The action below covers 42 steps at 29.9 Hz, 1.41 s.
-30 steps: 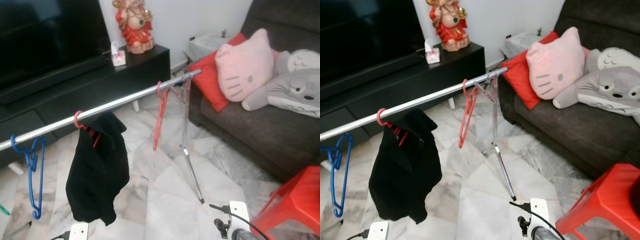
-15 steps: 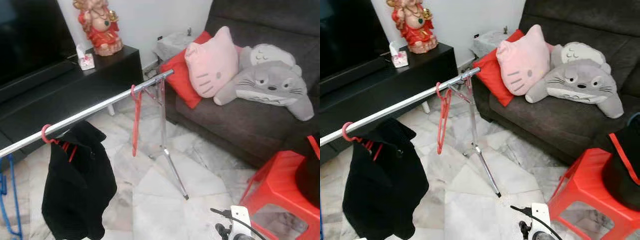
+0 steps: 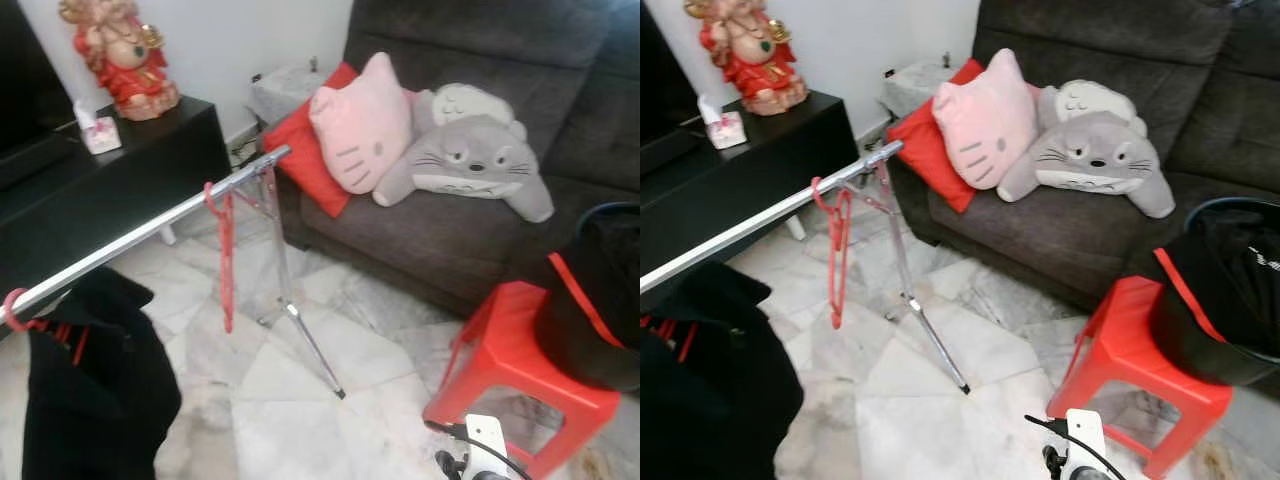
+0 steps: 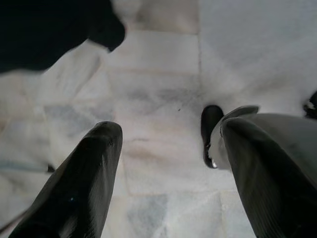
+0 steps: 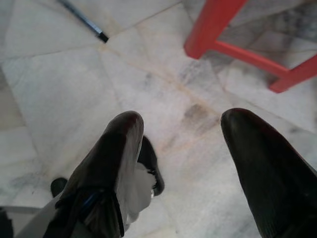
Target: Hang hanger
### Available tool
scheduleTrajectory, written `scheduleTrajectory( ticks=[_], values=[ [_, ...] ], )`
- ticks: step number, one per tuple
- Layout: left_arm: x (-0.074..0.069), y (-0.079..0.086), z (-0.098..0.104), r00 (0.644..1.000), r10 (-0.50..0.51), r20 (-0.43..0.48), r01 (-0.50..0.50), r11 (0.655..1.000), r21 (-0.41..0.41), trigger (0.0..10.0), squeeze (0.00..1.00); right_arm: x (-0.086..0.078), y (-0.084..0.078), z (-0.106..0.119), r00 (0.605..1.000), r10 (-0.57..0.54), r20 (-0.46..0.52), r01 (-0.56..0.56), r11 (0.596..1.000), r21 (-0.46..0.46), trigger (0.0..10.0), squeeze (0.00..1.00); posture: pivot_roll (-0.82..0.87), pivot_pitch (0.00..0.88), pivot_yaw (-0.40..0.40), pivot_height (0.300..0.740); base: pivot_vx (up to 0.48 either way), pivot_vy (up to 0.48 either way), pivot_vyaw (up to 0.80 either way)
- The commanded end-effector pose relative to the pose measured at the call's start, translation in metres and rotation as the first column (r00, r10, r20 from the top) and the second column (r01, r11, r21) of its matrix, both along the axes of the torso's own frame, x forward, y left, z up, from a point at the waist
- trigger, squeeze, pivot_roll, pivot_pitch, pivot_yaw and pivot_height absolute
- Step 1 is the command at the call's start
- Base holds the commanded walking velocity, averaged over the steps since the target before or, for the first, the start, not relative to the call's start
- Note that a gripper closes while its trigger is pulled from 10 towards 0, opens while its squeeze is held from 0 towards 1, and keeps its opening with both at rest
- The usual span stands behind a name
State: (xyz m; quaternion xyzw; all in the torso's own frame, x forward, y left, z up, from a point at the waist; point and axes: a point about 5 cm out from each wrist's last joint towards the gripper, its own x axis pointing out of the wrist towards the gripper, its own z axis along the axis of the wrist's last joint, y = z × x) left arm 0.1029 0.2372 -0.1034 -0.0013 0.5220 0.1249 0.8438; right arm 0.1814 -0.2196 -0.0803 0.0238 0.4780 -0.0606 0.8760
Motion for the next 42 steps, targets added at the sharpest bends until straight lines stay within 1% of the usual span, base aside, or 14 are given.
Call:
scheduleTrajectory(
  ticks=[1,4,8,9,11,13,15,17,18,22,24,28,34,42],
  values=[
    [-0.005,0.003,0.0,1.0,-0.002,-0.015,0.002,1.0,0.019,10.0,0.0,-0.002,0.003,-0.002,1.0,0.003,-0.007,-0.003,1.0,0.007,10.0,0.0,-0.2,0.0,0.084,0.74,0.0,0.0,-0.7],
    [-0.004,0.003,0.0,1.0,0.0,-0.013,0.0,1.0,0.017,10.0,0.0,-0.002,0.003,-0.002,1.0,0.003,-0.007,-0.003,1.0,0.007,10.0,0.0,-0.2,0.0,0.084,0.74,0.0,0.0,-0.7],
    [0.004,-0.003,0.0,1.0,-0.007,-0.007,0.007,1.0,0.01,10.0,0.0,-0.004,0.003,-0.002,1.0,0.002,-0.014,-0.002,1.0,0.006,10.0,0.0,-0.2,0.0,0.083,0.74,0.0,0.0,-0.7],
    [0.01,-0.004,0.001,0.999,-0.033,-0.002,0.033,0.999,0.013,10.0,0.0,-0.004,0.004,-0.003,1.0,0.005,-0.015,-0.004,1.0,0.008,10.0,0.0,-0.19,0.0,0.092,0.74,0.0,0.0,-0.7],
    [0.013,-0.005,0.002,0.998,-0.055,0.0,0.055,0.998,0.02,10.0,0.0,-0.004,0.005,-0.003,1.0,0.001,-0.016,-0.001,1.0,0.011,10.0,0.0,-0.19,0.0,0.094,0.74,0.0,0.0,-0.7],
    [0.015,-0.003,0.003,0.998,-0.058,0.002,0.058,0.998,0.025,10.0,0.0,-0.004,0.006,-0.003,1.0,0.002,-0.016,-0.002,1.0,0.012,10.0,0.0,-0.19,0.0,0.097,0.74,0.0,0.0,-0.7],
    [0.016,0.009,0.006,0.998,-0.066,-0.002,0.066,0.996,0.056,10.0,0.0,-0.003,0.007,-0.003,1.0,0.003,-0.014,-0.002,1.0,0.016,10.0,0.0,-0.19,0.0,0.095,0.74,0.0,-0.201,-0.7],
    [0.01,0.017,0.007,0.999,-0.046,-0.006,0.046,0.997,0.058,10.0,0.0,-0.002,0.007,-0.002,1.0,0.0,-0.01,0.0,1.0,0.019,10.0,0.0,-0.18,0.0,0.093,0.74,0.0,-0.48,-0.7],
    [0.01,0.017,0.007,0.999,-0.046,-0.006,0.046,0.997,0.058,10.0,0.0,-0.002,0.007,-0.002,1.0,0.0,-0.01,0.0,1.0,0.019,10.0,0.0,-0.18,0.0,0.093,0.74,0.0,-0.48,-0.71],
    [-0.003,0.028,0.007,1.0,-0.011,-0.013,0.012,0.998,0.062,10.0,0.0,0.0,0.007,-0.002,1.0,-0.001,-0.007,0.001,1.0,0.019,10.0,0.0,-0.18,0.0,0.093,0.74,0.0,0.0,-0.7],
    [-0.008,0.029,0.006,1.0,-0.019,-0.022,0.02,0.998,0.064,10.0,0.0,0.001,0.008,-0.001,1.0,-0.001,-0.004,0.001,1.0,0.019,10.0,0.0,-0.18,0.0,0.096,0.74,0.0,0.0,-0.7],
    [-0.013,0.025,0.004,0.999,-0.021,-0.029,0.022,0.998,0.061,10.0,0.0,0.002,0.008,-0.001,1.0,-0.005,0.003,0.004,1.0,0.022,10.0,0.0,-0.18,0.0,0.099,0.74,0.0,0.0,-0.7],
    [-0.009,0.015,0.002,1.0,-0.024,-0.02,0.025,0.998,0.051,10.0,0.0,0.003,0.009,-0.001,1.0,-0.003,0.004,0.003,1.0,0.026,10.0,0.0,-0.17,0.0,0.1,0.74,0.0,0.0,-0.7],
    [-0.002,0.014,0.003,0.999,-0.041,-0.013,0.041,0.998,0.05,10.0,0.0,0.004,0.01,0.0,1.0,-0.005,0.005,0.005,1.0,0.03,10.0,0.0,-0.17,0.0,0.104,0.74,0.0,0.0,-0.7]
  ],
)
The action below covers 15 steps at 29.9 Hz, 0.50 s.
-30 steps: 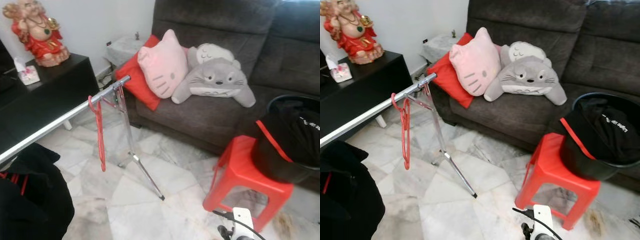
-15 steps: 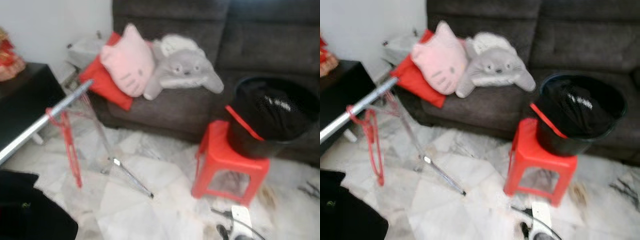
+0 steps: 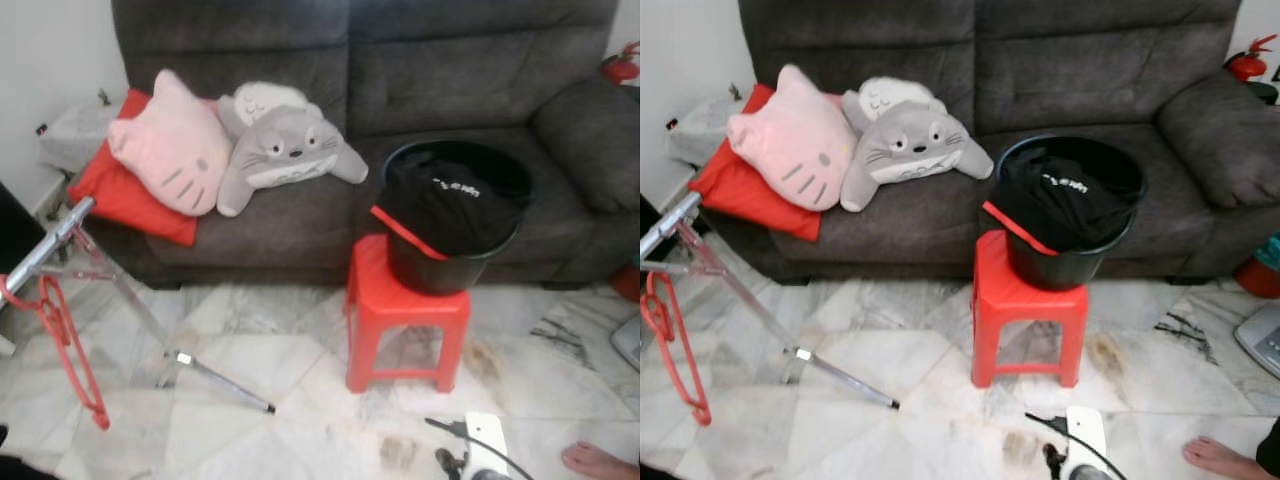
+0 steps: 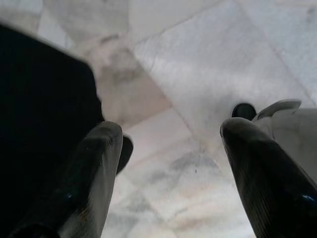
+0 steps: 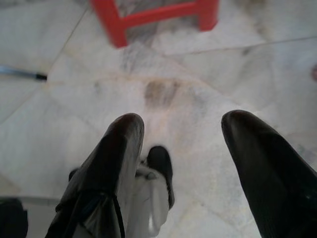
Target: Hang hanger
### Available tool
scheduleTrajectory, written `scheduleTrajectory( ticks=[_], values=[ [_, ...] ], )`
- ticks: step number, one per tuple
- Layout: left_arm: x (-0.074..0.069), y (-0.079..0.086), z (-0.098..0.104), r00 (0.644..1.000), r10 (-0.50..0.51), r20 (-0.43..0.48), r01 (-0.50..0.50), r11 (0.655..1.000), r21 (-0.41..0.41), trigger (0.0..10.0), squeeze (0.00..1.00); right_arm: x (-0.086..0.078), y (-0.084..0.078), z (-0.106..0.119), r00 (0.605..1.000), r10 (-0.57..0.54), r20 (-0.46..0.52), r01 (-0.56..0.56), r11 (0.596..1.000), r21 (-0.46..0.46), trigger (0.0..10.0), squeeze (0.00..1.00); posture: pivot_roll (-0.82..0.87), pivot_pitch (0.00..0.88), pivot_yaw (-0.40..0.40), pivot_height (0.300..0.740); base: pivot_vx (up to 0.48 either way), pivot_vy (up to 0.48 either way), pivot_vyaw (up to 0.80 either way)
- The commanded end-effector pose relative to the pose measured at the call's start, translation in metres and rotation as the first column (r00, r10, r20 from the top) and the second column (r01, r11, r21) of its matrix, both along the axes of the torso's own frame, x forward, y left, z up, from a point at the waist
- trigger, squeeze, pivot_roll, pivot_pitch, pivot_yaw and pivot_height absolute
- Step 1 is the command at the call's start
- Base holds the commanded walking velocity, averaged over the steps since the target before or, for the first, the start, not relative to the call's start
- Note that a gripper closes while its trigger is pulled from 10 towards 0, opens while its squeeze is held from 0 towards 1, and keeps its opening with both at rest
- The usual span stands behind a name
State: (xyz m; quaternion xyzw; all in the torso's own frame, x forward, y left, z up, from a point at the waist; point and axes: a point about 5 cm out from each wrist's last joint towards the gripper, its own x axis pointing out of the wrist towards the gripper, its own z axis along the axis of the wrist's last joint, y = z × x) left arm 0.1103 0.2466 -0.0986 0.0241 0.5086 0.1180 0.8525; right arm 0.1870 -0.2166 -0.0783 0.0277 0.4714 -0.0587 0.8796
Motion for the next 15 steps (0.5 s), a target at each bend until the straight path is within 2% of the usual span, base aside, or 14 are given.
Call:
scheduleTrajectory(
  ticks=[1,8,15],
  values=[
    [-0.0087,0.0042,-0.0015,0.999,-0.002,-0.036,0.003,1.0,0.013,10.0,0.0,-0.0017,0.0073,-0.0024,1.0,-0.005,-0.01,0.006,1.0,0.023,10.0,0.0,-0.17,0.0,0.104,0.74,0.0,0.0,-0.7],
    [-0.0058,0.0042,-0.0008,1.0,0.009,-0.027,-0.009,1.0,0.008,10.0,0.0,-0.0009,0.0076,-0.0021,1.0,-0.009,-0.007,0.009,1.0,0.026,10.0,0.0,-0.17,0.0,0.104,0.74,0.0,0.0,-0.7],
    [-0.005,0.0013,-0.0012,0.999,0.039,-0.008,-0.039,0.999,-0.022,10.0,0.0,0.0002,0.0064,-0.0012,1.0,-0.01,0.003,0.01,1.0,0.023,10.0,0.0,-0.17,0.0,0.098,0.74,0.0,0.0,0.0]
  ],
)
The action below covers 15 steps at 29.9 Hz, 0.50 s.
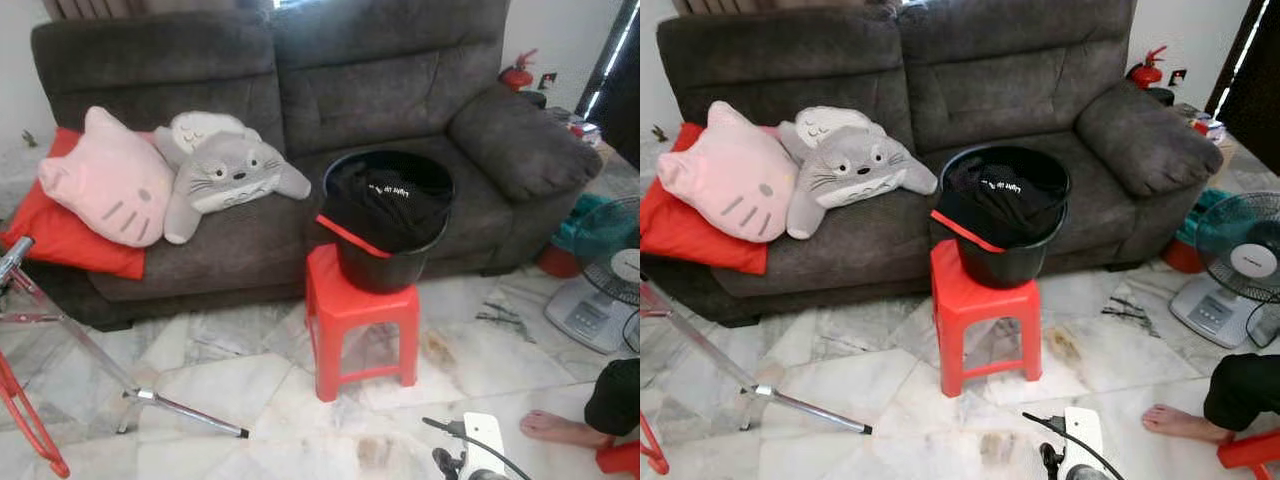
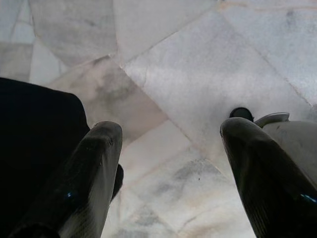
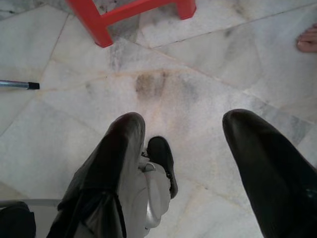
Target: Hang hanger
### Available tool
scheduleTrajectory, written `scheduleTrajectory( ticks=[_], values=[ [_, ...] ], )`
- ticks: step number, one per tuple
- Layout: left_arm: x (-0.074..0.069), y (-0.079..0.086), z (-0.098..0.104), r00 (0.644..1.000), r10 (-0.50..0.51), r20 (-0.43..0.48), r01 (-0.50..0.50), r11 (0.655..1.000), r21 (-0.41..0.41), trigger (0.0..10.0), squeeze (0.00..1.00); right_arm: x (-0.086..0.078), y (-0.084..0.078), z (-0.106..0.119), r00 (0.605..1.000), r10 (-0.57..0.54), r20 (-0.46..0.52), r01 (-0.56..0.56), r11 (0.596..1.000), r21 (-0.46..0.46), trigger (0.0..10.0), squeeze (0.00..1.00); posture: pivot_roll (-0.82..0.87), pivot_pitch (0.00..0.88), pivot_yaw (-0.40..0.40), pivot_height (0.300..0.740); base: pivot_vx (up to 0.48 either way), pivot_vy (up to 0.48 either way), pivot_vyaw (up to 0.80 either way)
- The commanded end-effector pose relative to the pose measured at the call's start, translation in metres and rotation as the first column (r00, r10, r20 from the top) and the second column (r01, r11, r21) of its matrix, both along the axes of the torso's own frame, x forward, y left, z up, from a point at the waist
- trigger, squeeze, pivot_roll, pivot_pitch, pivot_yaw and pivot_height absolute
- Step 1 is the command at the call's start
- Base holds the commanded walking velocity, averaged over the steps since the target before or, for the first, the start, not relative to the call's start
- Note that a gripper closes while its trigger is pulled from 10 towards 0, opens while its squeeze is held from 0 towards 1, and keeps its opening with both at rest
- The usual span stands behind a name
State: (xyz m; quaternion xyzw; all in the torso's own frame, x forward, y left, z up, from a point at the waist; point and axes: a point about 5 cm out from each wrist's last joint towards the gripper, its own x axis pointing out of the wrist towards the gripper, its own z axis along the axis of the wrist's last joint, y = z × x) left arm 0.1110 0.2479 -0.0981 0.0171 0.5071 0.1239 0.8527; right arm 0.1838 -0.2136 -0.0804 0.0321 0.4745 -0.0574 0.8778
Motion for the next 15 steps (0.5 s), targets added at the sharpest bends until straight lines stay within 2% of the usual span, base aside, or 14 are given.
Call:
scheduleTrajectory(
  ticks=[1,6,7,12,15],
  values=[
    [-0.0057,0.0,-0.0017,1.0,0.021,-0.012,-0.021,1.0,-0.016,10.0,0.0,0.0034,0.0035,0.001,1.0,-0.008,0.009,0.008,1.0,0.014,10.0,0.0,-0.17,0.0,0.098,0.74,0.0,0.0,0.0],
    [-0.0049,-0.0003,-0.0014,1.0,0.007,-0.01,-0.007,1.0,-0.01,10.0,0.0,0.0032,0.0026,0.001,1.0,-0.01,0.008,0.01,1.0,0.012,10.0,0.0,-0.17,0.0,0.094,0.74,0.0,0.0,0.0],
    [-0.0048,0.0,-0.0013,1.0,0.002,-0.011,-0.002,1.0,-0.006,10.0,0.0,0.0029,0.0023,0.0009,1.0,-0.009,0.004,0.009,1.0,0.012,10.0,0.0,-0.17,0.0,0.093,0.74,0.0,-0.368,0.0],
    [-0.005,0.0001,-0.0014,1.0,0.009,-0.01,-0.009,1.0,-0.007,10.0,0.0,0.0023,0.0017,0.0007,1.0,-0.002,-0.003,0.002,1.0,0.012,10.0,0.0,-0.17,0.0,0.091,0.74,0.0,-0.413,-0.69],
    [-0.0049,-0.0001,-0.0014,1.0,0.031,-0.003,-0.031,0.999,-0.016,10.0,0.0,0.0023,0.0015,0.0007,1.0,0.002,-0.004,-0.002,1.0,0.01,10.0,0.0,-0.17,0.0,0.09,0.74,0.0,0.0,-0.69]
  ],
)
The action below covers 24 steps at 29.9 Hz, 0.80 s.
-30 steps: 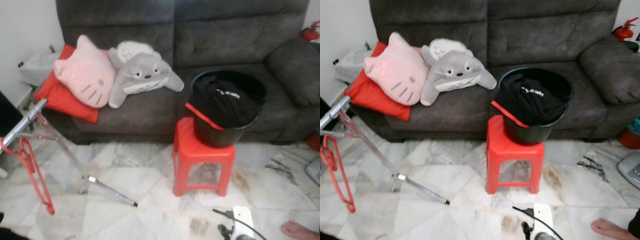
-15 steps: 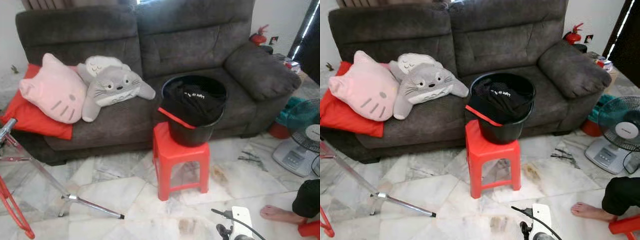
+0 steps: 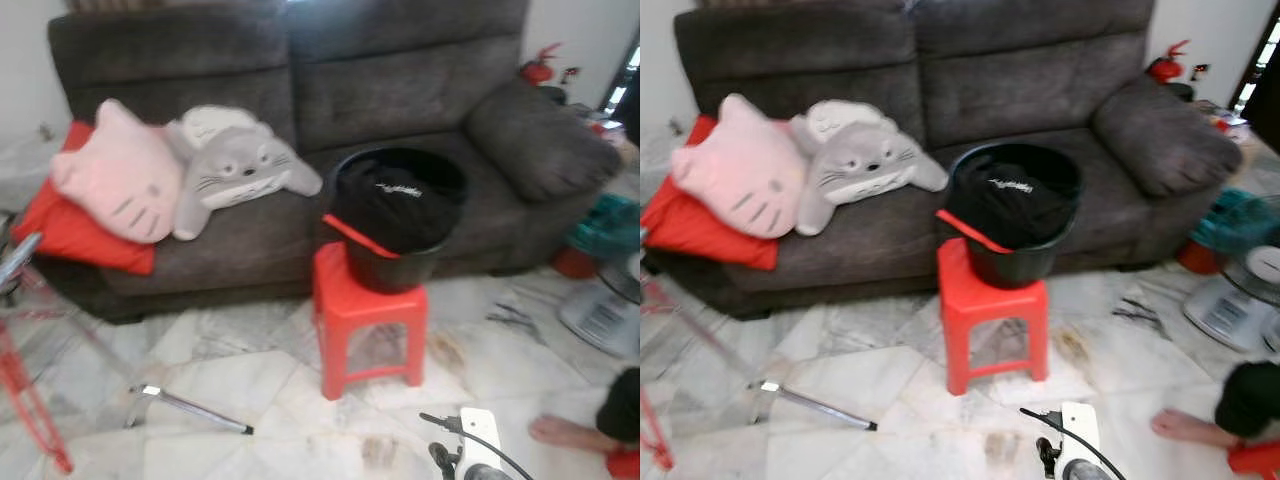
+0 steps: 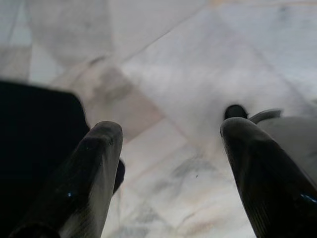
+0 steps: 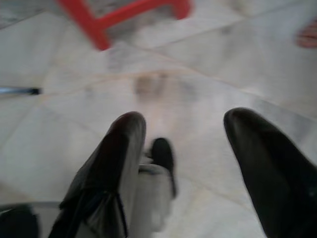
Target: Hang hanger
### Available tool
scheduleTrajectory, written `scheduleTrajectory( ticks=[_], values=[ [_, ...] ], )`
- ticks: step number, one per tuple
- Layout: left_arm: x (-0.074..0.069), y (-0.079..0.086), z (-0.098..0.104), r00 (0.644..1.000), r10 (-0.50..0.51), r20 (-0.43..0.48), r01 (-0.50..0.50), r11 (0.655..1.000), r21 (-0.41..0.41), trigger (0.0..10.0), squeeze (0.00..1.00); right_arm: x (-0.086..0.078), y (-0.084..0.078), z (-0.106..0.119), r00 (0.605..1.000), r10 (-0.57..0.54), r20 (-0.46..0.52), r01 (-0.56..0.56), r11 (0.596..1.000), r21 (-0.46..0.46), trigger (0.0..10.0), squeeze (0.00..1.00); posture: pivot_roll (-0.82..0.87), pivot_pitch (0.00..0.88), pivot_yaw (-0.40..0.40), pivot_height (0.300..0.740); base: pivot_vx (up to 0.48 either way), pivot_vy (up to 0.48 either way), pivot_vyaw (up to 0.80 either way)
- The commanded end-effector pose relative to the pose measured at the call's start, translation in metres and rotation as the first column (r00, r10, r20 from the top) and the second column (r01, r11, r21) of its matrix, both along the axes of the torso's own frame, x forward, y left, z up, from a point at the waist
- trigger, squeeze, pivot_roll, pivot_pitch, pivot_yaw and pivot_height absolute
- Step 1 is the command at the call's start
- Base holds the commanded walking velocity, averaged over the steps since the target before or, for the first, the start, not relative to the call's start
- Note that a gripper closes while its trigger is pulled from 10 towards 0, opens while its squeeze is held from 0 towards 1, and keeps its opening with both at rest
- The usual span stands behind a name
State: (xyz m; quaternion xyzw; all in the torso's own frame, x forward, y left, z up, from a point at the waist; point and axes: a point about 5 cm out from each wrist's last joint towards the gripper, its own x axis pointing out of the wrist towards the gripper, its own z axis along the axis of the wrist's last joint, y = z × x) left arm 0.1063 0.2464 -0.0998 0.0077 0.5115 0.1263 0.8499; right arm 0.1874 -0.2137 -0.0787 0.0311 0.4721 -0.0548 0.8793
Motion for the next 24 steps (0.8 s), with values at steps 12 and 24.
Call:
scheduleTrajectory(
  ticks=[12,24],
  values=[
    [0.0009,0.0025,0.0011,0.999,0.04,0.02,-0.04,0.999,-0.011,10.0,0.0,-0.0006,0.0021,-0.0007,1.0,-0.011,0.001,0.011,1.0,0.013,10.0,0.0,-0.17,0.0,0.091,0.74,0.0,0.0,-0.38],
    [0.0011,0.0021,0.0008,0.999,0.051,0.017,-0.051,0.998,-0.03,10.0,0.0,0.0016,0.0025,0.0005,1.0,0.022,0.013,-0.022,1.0,-0.003,10.0,0.0,-0.17,0.0,0.092,0.74,0.062,0.0,0.0]
  ],
)
